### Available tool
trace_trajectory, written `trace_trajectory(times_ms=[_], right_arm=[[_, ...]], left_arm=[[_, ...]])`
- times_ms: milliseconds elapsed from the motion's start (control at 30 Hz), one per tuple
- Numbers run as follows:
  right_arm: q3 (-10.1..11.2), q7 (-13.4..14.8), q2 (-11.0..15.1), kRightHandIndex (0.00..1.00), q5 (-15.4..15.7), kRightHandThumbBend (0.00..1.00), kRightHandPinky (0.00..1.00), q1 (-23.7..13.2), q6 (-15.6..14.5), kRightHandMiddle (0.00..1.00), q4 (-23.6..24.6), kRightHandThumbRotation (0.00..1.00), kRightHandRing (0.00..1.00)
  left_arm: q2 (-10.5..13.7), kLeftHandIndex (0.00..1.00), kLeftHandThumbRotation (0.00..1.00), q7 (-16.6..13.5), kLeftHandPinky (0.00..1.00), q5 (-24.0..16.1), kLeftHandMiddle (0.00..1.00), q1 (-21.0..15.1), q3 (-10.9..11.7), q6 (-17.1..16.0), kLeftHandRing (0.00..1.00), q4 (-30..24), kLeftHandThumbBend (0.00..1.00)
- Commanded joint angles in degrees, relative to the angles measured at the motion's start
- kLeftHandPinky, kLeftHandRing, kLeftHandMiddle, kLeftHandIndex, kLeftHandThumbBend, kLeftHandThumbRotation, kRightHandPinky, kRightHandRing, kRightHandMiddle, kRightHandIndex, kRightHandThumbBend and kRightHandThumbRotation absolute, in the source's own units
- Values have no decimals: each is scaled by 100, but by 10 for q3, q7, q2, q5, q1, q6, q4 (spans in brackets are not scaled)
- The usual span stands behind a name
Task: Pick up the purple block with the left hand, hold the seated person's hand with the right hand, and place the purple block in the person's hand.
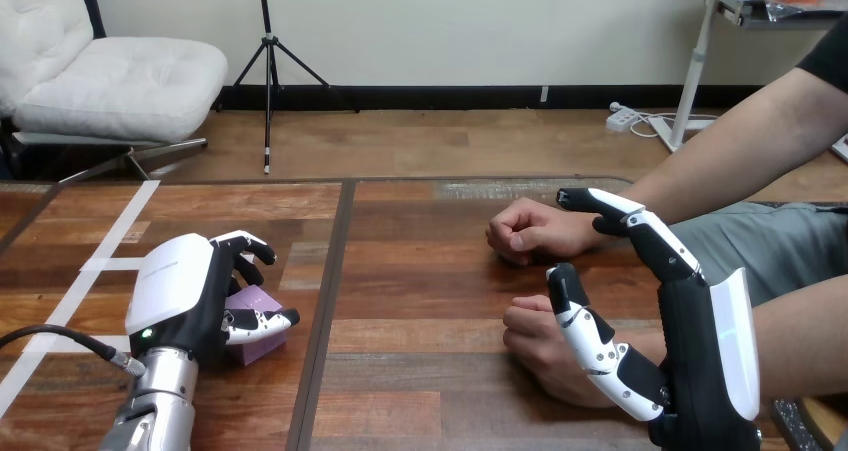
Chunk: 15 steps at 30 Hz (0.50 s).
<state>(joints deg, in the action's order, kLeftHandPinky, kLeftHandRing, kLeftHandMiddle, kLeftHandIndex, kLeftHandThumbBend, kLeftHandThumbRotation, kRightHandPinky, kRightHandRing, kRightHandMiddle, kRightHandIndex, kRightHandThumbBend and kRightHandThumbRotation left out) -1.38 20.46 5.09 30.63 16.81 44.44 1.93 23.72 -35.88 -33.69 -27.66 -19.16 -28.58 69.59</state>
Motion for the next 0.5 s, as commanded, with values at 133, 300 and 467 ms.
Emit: trace_trajectory(times_ms=[133,300,467], right_arm=[[5,0,9,73,5,40,72,-19,-3,75,21,52,78],[5,0,10,73,7,40,72,-20,-2,75,20,52,78],[5,-1,9,73,5,40,72,-21,-3,75,19,52,78]], left_arm=[[2,62,0,-22,43,2,54,-22,4,-20,47,-2,56],[1,62,0,-28,43,8,54,-18,9,-39,47,-2,57],[-3,61,0,-24,42,26,54,-13,21,-67,46,-2,58]])
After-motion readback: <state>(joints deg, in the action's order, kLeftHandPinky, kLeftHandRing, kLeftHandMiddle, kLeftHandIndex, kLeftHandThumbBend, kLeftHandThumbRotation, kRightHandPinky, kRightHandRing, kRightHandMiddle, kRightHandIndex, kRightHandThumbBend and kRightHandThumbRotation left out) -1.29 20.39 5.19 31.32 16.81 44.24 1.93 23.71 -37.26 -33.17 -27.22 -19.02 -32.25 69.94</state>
